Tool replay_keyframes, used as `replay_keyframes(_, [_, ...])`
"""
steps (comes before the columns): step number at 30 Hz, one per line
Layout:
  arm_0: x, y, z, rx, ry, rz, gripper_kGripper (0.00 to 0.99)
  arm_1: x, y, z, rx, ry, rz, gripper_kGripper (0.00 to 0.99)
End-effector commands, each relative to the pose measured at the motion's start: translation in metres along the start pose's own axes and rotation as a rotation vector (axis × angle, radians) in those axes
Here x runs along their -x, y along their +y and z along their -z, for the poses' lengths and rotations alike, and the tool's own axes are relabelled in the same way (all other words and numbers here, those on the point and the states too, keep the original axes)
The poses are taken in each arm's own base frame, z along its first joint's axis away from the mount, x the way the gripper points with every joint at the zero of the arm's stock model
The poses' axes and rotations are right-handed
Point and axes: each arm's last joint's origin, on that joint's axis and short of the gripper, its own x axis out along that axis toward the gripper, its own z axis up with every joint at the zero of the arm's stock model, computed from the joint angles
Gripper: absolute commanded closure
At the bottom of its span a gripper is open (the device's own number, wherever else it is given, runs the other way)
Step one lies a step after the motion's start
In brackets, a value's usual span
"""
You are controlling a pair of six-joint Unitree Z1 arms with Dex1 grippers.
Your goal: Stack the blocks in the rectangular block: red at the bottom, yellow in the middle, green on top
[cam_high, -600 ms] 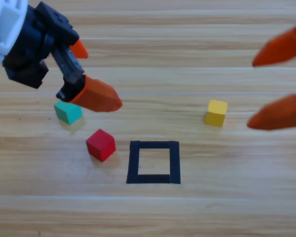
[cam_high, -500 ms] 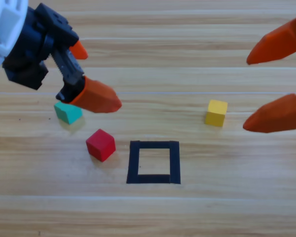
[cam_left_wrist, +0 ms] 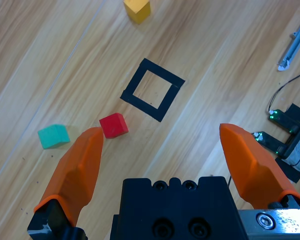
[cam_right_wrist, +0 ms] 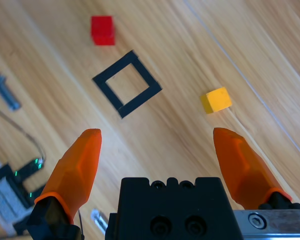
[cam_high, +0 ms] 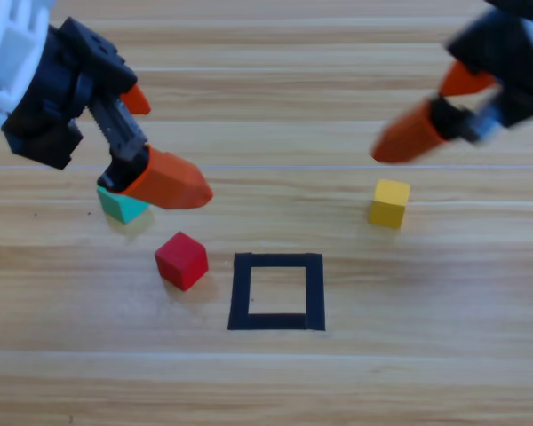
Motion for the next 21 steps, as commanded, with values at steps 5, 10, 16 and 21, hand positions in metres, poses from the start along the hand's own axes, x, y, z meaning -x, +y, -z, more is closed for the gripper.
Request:
replay_keyframes(5, [-0.012, -0.001, -0.01, 0.128, 0.021, -0.115, 0.0, -0.139, -0.078, -0.022, -0.353, 0.294, 0.164, 0.002])
replay_keyframes(10, [-0.053, 0.025, -0.022, 0.329, 0.135, -0.23, 0.0, -0.16, -0.085, -0.013, -0.436, 0.346, 0.248, 0.002])
replay_keyframes(16, [-0.122, 0.033, -0.016, 0.416, 0.33, -0.278, 0.0, -0.182, -0.099, -0.003, -0.527, 0.393, 0.255, 0.013])
replay_keyframes(21, [-0.153, 0.049, -0.006, 0.487, 0.417, -0.293, 0.0, -0.212, -0.11, 0.003, -0.57, 0.457, 0.238, 0.039])
